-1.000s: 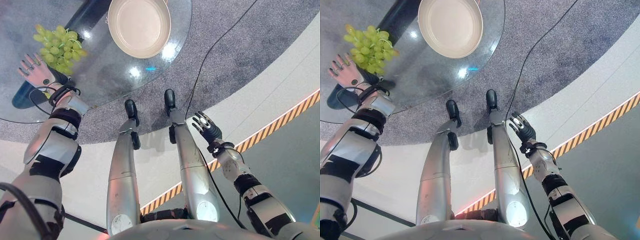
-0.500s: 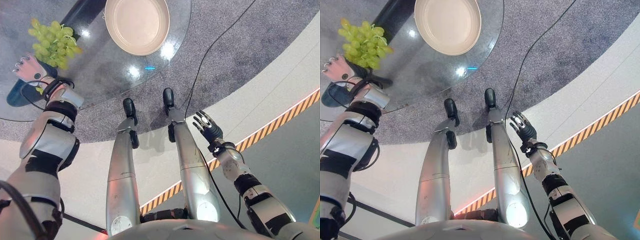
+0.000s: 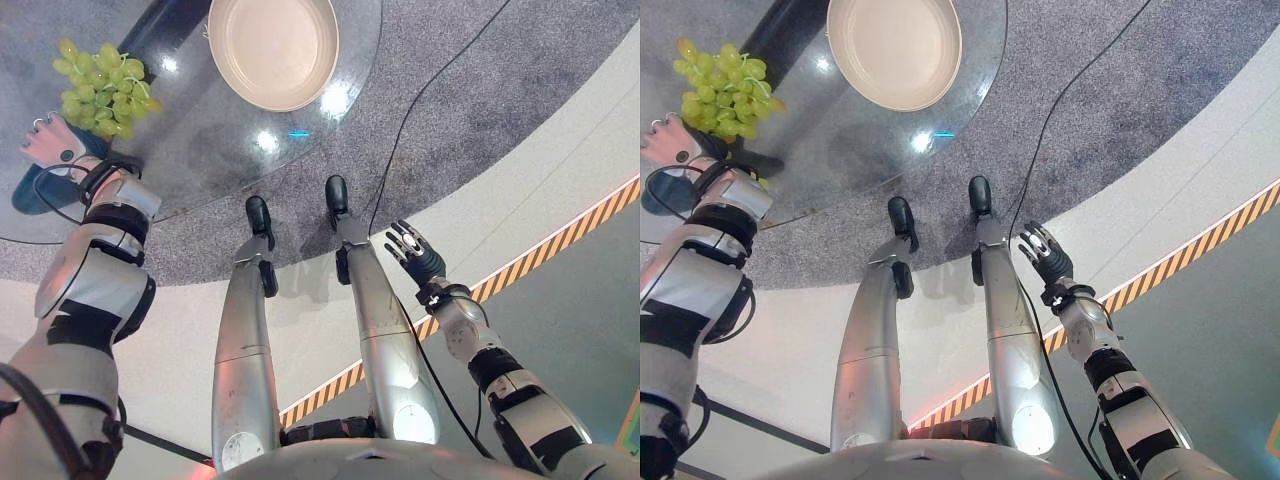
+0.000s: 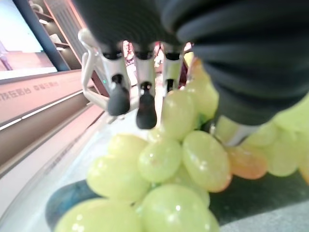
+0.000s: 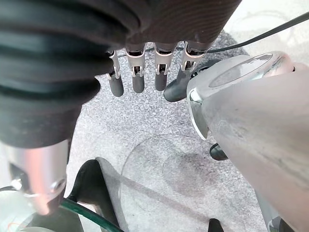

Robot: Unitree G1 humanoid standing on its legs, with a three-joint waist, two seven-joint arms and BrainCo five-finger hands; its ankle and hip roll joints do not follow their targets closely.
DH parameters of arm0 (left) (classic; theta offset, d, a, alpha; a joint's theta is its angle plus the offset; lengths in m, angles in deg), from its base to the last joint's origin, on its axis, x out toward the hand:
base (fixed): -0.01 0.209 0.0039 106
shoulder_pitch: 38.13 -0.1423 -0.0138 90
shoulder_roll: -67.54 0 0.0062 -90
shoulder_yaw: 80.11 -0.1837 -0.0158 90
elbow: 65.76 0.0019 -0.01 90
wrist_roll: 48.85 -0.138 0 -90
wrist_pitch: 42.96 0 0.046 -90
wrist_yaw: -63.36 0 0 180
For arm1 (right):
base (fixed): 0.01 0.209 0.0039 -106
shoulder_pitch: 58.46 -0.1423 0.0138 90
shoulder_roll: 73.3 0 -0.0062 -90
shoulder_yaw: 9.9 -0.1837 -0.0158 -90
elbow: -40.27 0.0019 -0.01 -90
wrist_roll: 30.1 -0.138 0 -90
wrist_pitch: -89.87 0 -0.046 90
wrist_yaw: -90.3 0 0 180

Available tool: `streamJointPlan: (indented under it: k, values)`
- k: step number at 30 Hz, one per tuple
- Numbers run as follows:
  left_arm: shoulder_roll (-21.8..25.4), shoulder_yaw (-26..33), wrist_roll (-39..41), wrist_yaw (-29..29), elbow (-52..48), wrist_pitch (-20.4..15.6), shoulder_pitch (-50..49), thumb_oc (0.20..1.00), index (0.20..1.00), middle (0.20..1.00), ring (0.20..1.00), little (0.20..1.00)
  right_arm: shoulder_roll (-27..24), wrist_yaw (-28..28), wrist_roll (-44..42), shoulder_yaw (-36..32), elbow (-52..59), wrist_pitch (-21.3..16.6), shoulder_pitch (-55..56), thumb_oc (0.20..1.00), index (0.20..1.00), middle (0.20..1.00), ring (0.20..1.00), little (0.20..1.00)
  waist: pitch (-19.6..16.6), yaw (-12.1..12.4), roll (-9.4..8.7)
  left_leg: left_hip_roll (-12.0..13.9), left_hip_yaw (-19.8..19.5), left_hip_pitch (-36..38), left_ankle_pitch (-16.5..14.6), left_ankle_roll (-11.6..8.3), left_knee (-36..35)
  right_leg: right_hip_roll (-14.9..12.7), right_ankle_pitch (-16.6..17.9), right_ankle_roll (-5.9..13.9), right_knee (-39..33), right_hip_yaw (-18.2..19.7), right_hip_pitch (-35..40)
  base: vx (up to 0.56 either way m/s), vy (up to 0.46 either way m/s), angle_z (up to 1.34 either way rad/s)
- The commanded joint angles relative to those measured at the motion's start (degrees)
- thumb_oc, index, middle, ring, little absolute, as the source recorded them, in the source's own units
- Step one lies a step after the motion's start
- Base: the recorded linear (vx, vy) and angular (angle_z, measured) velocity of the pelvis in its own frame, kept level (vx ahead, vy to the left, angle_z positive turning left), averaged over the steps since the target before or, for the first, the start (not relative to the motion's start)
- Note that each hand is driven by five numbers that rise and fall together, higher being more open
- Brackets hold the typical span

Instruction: Pick up fruits into the plate

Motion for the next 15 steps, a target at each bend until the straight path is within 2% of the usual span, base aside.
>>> streamJointPlan:
  k: [1, 11, 15]
  values:
    - [1.5, 2.9, -0.1, 0.7, 2.4, -1.0, -4.4, 0.200, 0.200, 0.200, 0.200, 0.200, -0.5, -1.8, -0.3, 1.5, 2.2, -1.6, 3.6, 1.000, 1.000, 1.000, 1.000, 1.000, -0.9, 1.1, -0.24, -5.1, -3.4, 7.1, -1.3, 1.19, -6.0, 6.5, -5.1, -0.80, 4.2, -2.3, 3.9, 0.00, 0.000, 0.00]
    - [2.1, 4.3, -2.0, 0.7, -2.5, -7.2, -6.8, 0.200, 0.200, 0.200, 0.200, 0.200, -0.4, -1.9, 1.1, 0.7, 2.5, -1.2, 5.1, 1.000, 1.000, 1.000, 1.000, 1.000, -0.9, 1.8, 1.64, -5.1, -3.5, 16.0, -0.3, 1.57, -10.9, 5.3, -5.0, -0.06, 0.7, -1.9, 11.5, 0.00, 0.000, 0.00]
    - [2.5, 5.7, -4.1, 0.6, -5.7, -8.3, -8.4, 0.200, 0.200, 0.200, 0.200, 0.200, -0.1, -1.3, 1.7, 0.2, 3.4, -0.9, 6.0, 1.000, 1.000, 1.000, 1.000, 1.000, -0.9, 2.4, 2.17, -5.0, -3.7, 19.6, -0.4, 1.64, -12.5, 4.4, -5.3, 0.28, -0.5, -2.4, 14.8, -0.01, -0.026, 0.03]
